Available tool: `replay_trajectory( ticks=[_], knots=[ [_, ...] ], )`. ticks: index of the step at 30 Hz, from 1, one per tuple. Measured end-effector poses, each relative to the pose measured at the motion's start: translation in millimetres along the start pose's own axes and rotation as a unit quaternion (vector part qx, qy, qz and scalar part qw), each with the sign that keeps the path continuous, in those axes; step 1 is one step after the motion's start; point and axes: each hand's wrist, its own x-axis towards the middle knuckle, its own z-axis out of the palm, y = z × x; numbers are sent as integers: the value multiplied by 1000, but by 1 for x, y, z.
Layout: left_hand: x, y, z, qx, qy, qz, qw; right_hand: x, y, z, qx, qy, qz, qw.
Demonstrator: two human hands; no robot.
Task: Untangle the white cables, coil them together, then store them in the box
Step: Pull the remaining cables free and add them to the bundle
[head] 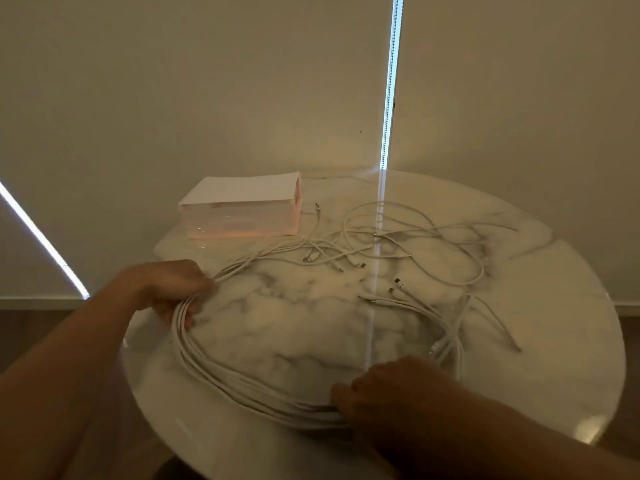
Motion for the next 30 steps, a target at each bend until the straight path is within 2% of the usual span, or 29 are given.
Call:
replay_trajectory(
  ticks=[2, 4, 6, 9, 11, 16, 20, 24, 26, 30],
  knots=[
    [2, 6, -6, 153, 21, -19, 988, 1, 0, 5, 14, 31, -10, 999],
    [5, 18, -12, 275, 41, -25, 960, -10, 6, 2, 22, 68, -11, 997],
    [19, 34, -11, 317, 88, 41, 943, -25, 18, -7, 7, 94, -5, 996],
    [49, 59, 5, 286, 135, 184, 931, -37, 40, -15, -8, 41, 15, 999],
    [66, 68, 20, 282, 149, 227, 920, -38, 44, -16, 19, 8, 19, 1000],
    [80, 64, 36, 175, 199, 276, 924, -41, 40, -12, 113, -32, 0, 993],
    [83, 63, 48, 191, 229, 311, 903, -40, 38, 4, 123, -50, -20, 991],
    [79, 58, 45, 138, 273, 325, 895, -30, 29, 3, 79, -88, -65, 991],
    [75, 58, 42, 103, 301, 346, 882, -27, 24, 3, 61, -51, -90, 993],
    [62, 60, 38, -16, 358, 379, 853, -31, 25, 21, 75, 2, -55, 996]
  ],
)
